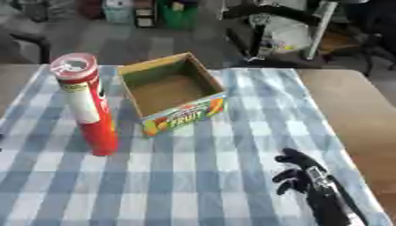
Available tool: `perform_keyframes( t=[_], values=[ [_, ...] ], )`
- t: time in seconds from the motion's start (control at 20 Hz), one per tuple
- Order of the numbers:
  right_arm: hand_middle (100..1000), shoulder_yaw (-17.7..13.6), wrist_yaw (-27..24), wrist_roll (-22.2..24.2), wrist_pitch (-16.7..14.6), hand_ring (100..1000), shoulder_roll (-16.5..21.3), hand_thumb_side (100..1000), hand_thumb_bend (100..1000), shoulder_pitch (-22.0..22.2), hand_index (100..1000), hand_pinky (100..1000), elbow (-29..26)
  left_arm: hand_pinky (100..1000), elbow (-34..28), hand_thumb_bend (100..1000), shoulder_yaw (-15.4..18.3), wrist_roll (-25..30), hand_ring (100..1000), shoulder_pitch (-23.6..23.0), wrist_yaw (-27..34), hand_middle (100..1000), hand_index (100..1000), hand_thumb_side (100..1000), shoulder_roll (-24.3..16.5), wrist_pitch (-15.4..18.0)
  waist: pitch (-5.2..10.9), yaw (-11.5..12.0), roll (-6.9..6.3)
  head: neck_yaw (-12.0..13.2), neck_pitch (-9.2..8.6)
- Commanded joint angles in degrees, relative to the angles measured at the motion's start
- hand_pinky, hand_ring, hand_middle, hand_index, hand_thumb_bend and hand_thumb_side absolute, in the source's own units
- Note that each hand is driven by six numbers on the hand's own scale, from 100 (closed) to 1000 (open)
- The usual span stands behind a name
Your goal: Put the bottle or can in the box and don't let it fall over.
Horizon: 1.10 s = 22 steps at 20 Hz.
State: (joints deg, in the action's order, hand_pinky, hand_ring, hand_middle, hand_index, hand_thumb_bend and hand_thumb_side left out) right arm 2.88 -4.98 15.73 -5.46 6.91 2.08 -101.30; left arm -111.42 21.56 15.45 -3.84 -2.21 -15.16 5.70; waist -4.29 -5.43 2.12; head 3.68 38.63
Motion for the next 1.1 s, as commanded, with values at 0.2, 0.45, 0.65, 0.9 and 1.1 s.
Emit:
perform_keyframes(
  t=[0.2, 0.45, 0.65, 0.9, 1.1],
  values=[
    [745, -0.29, 0.39, 0.05, -0.27, 575, 1.57, 911, 100, -0.36, 871, 444, -0.99, 578, -2.79, 156, 0.44, -3.83, 662, -1.58, 1.95, 712, 811, 612, -16.45, 6.28, 0.87, -0.20, -0.73, -0.83, -0.64],
    [745, -0.33, 0.59, 0.07, -0.30, 575, 2.09, 912, 100, -0.16, 871, 444, -0.91, 624, 0.88, 218, -1.44, -7.01, 716, 0.44, 2.28, 761, 850, 572, -35.75, 15.59, 1.07, -0.39, -1.29, -1.78, -1.38],
    [745, -0.01, 0.76, 0.42, -0.32, 575, 2.50, 912, 100, 0.05, 871, 444, -0.88, 692, 10.84, 292, -6.72, -4.84, 773, 10.16, 4.77, 808, 885, 573, -50.72, 21.33, 1.33, -1.28, -1.71, -2.01, -1.64],
    [746, 0.76, 0.59, 1.28, -0.33, 575, 3.19, 911, 100, -0.10, 871, 445, -0.76, 773, 21.89, 393, -17.64, 8.55, 824, 27.95, 3.37, 856, 911, 585, -56.92, 29.54, 1.74, -3.32, -2.32, -1.71, -1.99],
    [746, 1.16, 0.32, 1.81, -0.30, 576, 3.79, 910, 100, -0.23, 871, 445, -0.61, 822, 28.24, 447, -26.04, 23.17, 854, 43.01, -2.48, 887, 929, 597, -51.32, 34.34, 2.16, -4.28, -2.94, -1.36, -1.97]
  ],
)
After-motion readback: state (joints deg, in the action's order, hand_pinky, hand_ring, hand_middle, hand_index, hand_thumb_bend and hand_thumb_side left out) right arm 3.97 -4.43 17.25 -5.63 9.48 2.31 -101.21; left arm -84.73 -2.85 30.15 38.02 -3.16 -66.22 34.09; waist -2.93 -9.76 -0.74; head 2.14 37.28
